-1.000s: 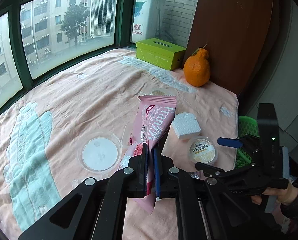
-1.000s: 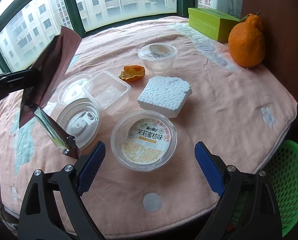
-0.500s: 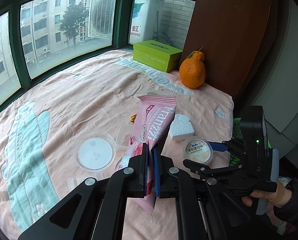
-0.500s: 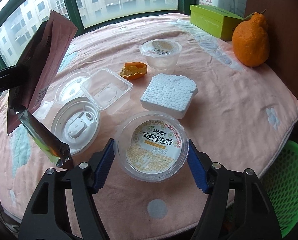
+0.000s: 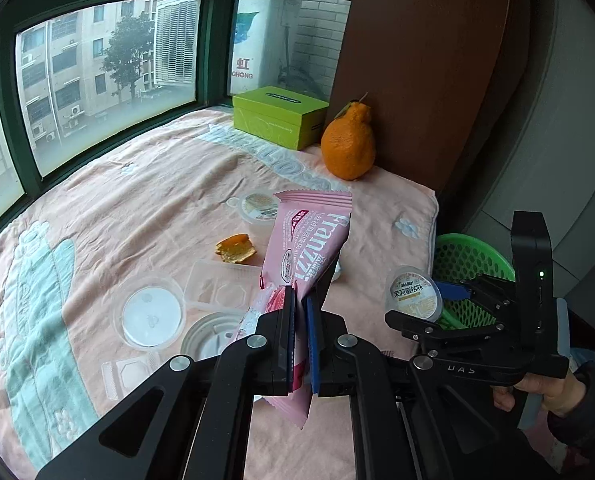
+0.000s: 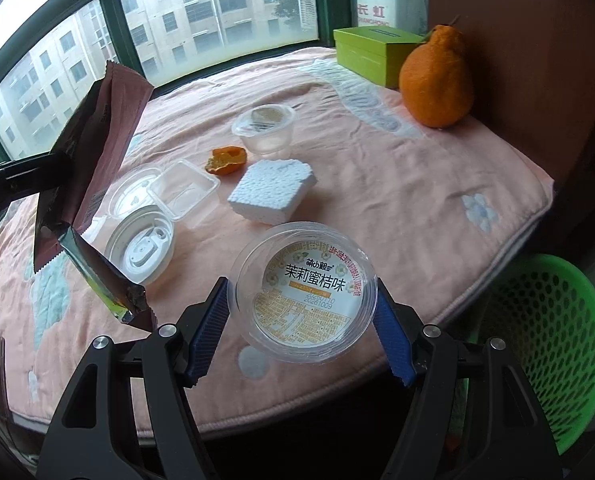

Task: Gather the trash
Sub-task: 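Grasp the round yogurt cup with the right tool and carry it to the basket, then drop the yogurt cup into the basket while the left tool drops the pink wrapper in, then return both tools to the window seat, then grasp the white round lid with the right tool and lift it, then grasp the clear rectangular container with the left tool while the right tool carries the lid toward the basket, then drop the white lid into the green basket while the left tool drops the clear container in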

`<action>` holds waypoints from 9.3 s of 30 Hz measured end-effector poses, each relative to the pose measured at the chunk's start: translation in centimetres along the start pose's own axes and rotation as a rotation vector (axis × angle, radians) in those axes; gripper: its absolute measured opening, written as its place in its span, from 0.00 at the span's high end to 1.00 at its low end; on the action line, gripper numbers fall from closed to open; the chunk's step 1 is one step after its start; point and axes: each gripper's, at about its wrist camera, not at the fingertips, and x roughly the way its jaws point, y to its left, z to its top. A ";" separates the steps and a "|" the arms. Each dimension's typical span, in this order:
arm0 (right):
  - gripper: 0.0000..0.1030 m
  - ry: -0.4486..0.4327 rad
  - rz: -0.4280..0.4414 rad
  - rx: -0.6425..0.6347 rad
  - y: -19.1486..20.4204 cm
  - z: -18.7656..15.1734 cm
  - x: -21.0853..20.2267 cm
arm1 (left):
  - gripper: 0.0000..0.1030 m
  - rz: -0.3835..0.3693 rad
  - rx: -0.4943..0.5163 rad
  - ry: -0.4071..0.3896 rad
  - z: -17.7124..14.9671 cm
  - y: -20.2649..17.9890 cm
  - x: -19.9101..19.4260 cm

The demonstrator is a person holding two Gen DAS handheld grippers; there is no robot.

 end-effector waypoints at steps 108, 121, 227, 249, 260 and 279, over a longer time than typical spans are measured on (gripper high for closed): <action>0.12 -0.083 -0.012 0.112 -6.8 -2.1 -6.1 | 0.29 0.321 -0.280 0.082 -4.0 1.8 0.8; 0.09 -0.003 0.127 -0.064 4.1 0.1 -0.5 | 0.29 0.420 -0.404 0.084 -6.8 10.5 -2.9; 0.09 0.065 0.131 -0.163 10.7 0.4 4.5 | 0.30 0.268 -0.312 0.125 -6.6 11.2 1.6; 0.09 0.040 -0.156 0.305 -15.7 -5.3 -2.2 | 0.30 0.080 -0.142 0.114 -0.9 -3.0 5.0; 0.08 0.202 -0.178 0.463 -23.2 -9.3 2.4 | 0.30 0.011 -0.047 0.165 0.9 -9.8 8.7; 0.05 0.102 -0.145 0.491 -25.0 -8.2 -0.7 | 0.30 -0.068 0.046 0.242 1.2 -16.2 13.2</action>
